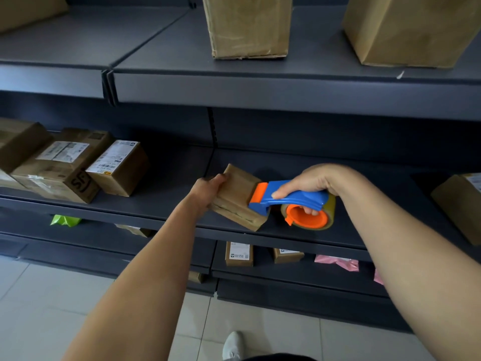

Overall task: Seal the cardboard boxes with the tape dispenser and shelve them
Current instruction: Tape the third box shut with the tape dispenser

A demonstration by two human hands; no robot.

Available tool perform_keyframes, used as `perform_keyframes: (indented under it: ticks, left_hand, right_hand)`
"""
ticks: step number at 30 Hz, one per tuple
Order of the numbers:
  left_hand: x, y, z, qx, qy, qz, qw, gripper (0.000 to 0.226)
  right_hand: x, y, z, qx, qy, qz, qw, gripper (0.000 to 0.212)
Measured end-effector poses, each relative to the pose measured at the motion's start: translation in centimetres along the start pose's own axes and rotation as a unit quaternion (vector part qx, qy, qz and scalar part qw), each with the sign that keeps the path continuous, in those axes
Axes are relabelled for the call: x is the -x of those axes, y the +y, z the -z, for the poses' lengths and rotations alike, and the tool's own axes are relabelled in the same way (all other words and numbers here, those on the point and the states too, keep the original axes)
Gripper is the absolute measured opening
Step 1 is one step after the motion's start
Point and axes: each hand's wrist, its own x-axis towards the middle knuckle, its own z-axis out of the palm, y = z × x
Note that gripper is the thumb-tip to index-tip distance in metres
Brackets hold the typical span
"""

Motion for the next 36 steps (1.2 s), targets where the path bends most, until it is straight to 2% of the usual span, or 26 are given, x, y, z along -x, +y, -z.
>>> perform_keyframes:
  ticks: [2, 4, 6, 8, 9, 14, 21, 29, 33, 35, 36]
  left_hand:
    - [-0.8, -0.5, -0.1, -0.105, 0.031, -0.065, 0.992, 0.032]
    - [-1.2, -1.1, -0.7, -0.228, 0.060, -0.159, 0.959, 0.044]
    - [-1.5, -1.4, -1.9, -0.401, 0.045, -0.239, 0.883, 0.051]
    - [-1.7, -2.0, -3.0, -0.528, 0.014, -0.266, 0.807, 0.055]
    - [-1.7, -2.2, -3.2, -0.543, 0.010, -0.267, 0.796, 0.055]
    - [-1.4, -2.5, -2.4, -0.554, -0.013, -0.254, 0.793, 0.052]
    - [-1.0, -2.1, -2.7, -0.554, -0.030, -0.235, 0.798, 0.052]
    - [-0.9, -1.9, -3.3, -0.549, -0.020, -0.242, 0.800, 0.052]
    - [0.2, -1.7, -4.2, -0.515, 0.045, -0.191, 0.834, 0.050]
    - [1.0, -1.6, -4.9, -0.513, 0.051, -0.160, 0.841, 0.058]
    - [1.4, -1.6, -5.3, -0.526, 0.044, -0.150, 0.836, 0.072]
  right_hand:
    - [-0.3, -1.2, -0.2, 0.001, -0.001, 0.005, 1.000, 0.047]
    - [-0.6, -2.0, -0.2, 0.001, -0.003, 0.008, 1.000, 0.047]
    - [-0.9, -2.3, 0.0, 0.002, -0.013, 0.009, 1.000, 0.046]
    - [-1.0, -2.3, 0.1, -0.001, -0.020, 0.008, 1.000, 0.046]
    - [-0.9, -2.2, 0.1, -0.001, -0.018, 0.009, 1.000, 0.046]
    - [-0.8, -0.4, -0.3, -0.028, -0.003, 0.011, 1.000, 0.048]
    - [0.6, 7.2, 0.0, -0.038, 0.009, -0.073, 0.997, 0.053]
    - [-1.9, 3.0, -1.3, 0.059, -0.008, -0.060, 0.996, 0.044]
    - [-2.5, 3.0, -1.9, 0.109, -0.014, -0.071, 0.991, 0.043]
    - [-2.6, 3.1, -2.7, 0.099, -0.012, -0.073, 0.992, 0.042]
    - [-2.6, 3.0, -2.9, 0.092, -0.006, -0.071, 0.993, 0.041]
